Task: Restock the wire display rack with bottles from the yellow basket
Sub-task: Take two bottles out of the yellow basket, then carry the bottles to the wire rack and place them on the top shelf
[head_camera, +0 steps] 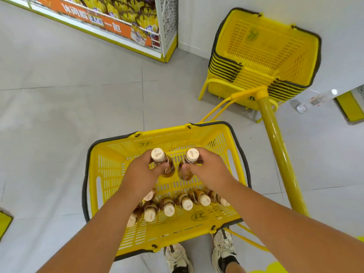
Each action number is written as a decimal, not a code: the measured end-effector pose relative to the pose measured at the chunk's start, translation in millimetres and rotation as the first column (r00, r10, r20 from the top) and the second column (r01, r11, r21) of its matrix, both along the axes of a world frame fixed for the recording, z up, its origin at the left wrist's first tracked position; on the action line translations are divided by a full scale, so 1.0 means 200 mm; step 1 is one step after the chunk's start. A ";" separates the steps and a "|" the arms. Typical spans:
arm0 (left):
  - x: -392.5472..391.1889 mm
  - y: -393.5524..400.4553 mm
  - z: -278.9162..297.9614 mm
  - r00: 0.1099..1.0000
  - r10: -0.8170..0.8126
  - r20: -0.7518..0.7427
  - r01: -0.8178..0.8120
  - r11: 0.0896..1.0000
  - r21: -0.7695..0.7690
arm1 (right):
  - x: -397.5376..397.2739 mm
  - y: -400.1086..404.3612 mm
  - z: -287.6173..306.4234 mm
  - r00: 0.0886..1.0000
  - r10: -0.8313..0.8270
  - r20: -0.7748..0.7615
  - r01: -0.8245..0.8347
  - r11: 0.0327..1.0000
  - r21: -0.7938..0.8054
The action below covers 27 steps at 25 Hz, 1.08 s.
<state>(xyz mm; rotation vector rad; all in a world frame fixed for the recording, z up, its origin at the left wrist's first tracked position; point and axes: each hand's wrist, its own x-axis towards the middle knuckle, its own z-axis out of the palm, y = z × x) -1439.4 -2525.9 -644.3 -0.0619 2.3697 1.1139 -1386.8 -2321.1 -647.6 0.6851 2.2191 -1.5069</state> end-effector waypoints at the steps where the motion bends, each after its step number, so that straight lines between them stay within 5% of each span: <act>1: -0.02 -0.01 0.11 1.000 0.004 -0.028 -0.004 1.000 0.015 | -0.02 0.01 0.10 1.000 0.003 -0.029 -0.003 1.000 0.001; 11: -0.08 -0.05 1.72 0.932 0.176 -0.317 -0.078 0.951 0.299 | -0.07 0.14 1.71 0.930 0.038 -0.365 -0.019 0.998 0.057; 18: 0.03 -0.13 2.90 0.840 0.294 -0.456 -0.073 0.894 0.442 | -0.11 0.16 2.86 0.796 0.150 -0.586 -0.159 0.987 0.037; 27: 0.26 -0.22 3.77 0.724 0.346 -0.596 -0.084 0.902 0.423 | -0.11 0.14 3.71 0.635 0.252 -0.730 -0.280 0.956 0.087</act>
